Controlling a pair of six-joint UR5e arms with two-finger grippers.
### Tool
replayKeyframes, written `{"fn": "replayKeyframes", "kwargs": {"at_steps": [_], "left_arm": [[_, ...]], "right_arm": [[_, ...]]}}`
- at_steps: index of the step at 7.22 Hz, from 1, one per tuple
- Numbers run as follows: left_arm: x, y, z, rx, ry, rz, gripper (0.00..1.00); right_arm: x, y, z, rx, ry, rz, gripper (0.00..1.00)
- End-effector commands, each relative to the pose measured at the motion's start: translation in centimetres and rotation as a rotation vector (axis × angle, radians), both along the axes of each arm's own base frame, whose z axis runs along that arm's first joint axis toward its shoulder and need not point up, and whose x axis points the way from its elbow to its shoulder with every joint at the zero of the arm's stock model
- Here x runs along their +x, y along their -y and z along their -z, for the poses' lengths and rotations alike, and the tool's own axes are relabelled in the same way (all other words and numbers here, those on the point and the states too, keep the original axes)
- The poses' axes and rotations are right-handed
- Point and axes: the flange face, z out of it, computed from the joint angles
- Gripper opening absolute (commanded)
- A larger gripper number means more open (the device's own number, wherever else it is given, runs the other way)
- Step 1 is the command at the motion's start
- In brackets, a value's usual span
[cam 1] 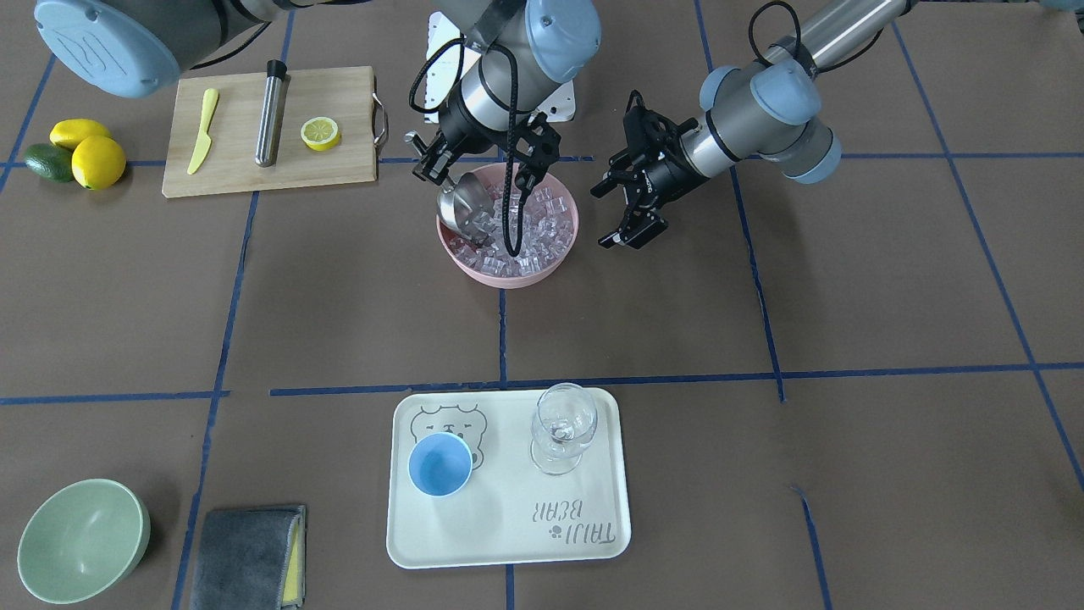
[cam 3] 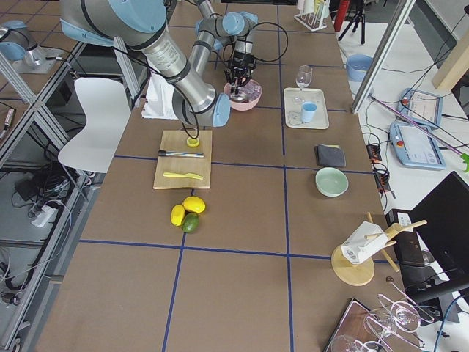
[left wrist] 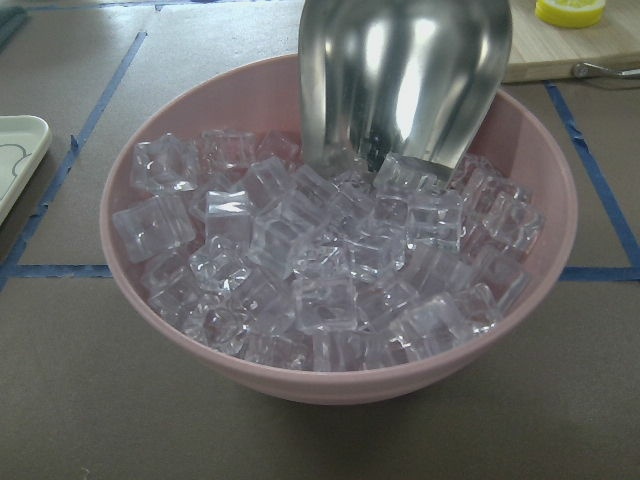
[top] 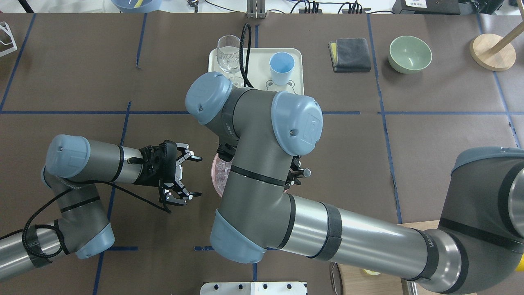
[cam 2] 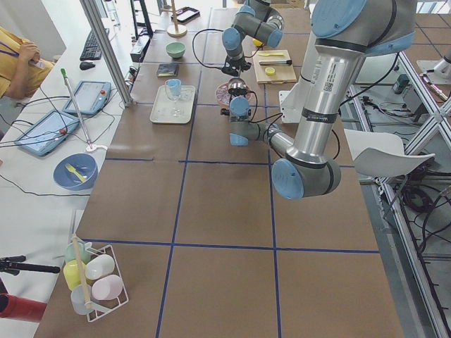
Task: Put ice in cup with scoop
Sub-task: 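Dip the scoop into the ice cubes with the right gripper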
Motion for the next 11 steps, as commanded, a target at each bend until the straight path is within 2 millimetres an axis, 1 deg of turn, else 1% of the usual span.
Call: {"fn": "replayKeyframes", "kwargs": {"at_steps": [1,2,3,4,5,6,7,8,9,10,11], "left_arm": [[-0.2,0.0,0.5,0.004,-0.008,0.0,1.0],[-0.2,-0.1,0.6,0.006,-0.01,0.0,1.0],[-0.4,-0.3,1.0,0.007,-0.016,-0.02,1.0],[-0.5,-0.3,1.1,0.007,-0.018,-0.032,1.0],[-0.5,-0.3,1.1,0.007,-0.018,-0.032,1.0],[-0.5,-0.3,1.1,0.007,-0.018,-0.032,1.0],[-0.4,-0.3,1.3,0.008,-0.021,-0.032,1.0],[-0.4,-0.3,1.4,0.009,-0.022,-0.032,1.0],[-0.4,-0.3,1.6,0.011,-0.025,-0.034,1.0],[-0.7,-0.5,2.2,0.015,-0.031,-0.034,1.0],[-0.7,-0.5,2.3,0.013,-0.031,-0.032,1.0]], "right_arm": [[0.8,-0.4,-2.9,0.012,0.11,0.01,0.0],[1.7,-1.1,-3.1,0.004,0.154,0.016,0.0],[1.7,-1.2,-2.9,0.002,0.183,0.02,0.0],[1.8,-0.9,-3.4,0.006,0.229,0.019,0.0],[2.5,-1.2,-5.4,0.001,0.288,0.025,0.0],[3.5,-0.8,-5.8,-0.009,0.316,0.018,0.0],[4.4,-0.6,-5.3,-0.015,0.339,0.012,0.0],[5.4,0.3,-4.9,-0.028,0.357,-0.002,0.0],[6.5,-0.2,-6.0,-0.024,0.371,-0.006,0.0],[6.5,-0.2,-6.9,-0.013,0.412,-0.002,0.0],[6.5,-0.1,-6.9,-0.022,0.443,-0.004,0.0]]}}
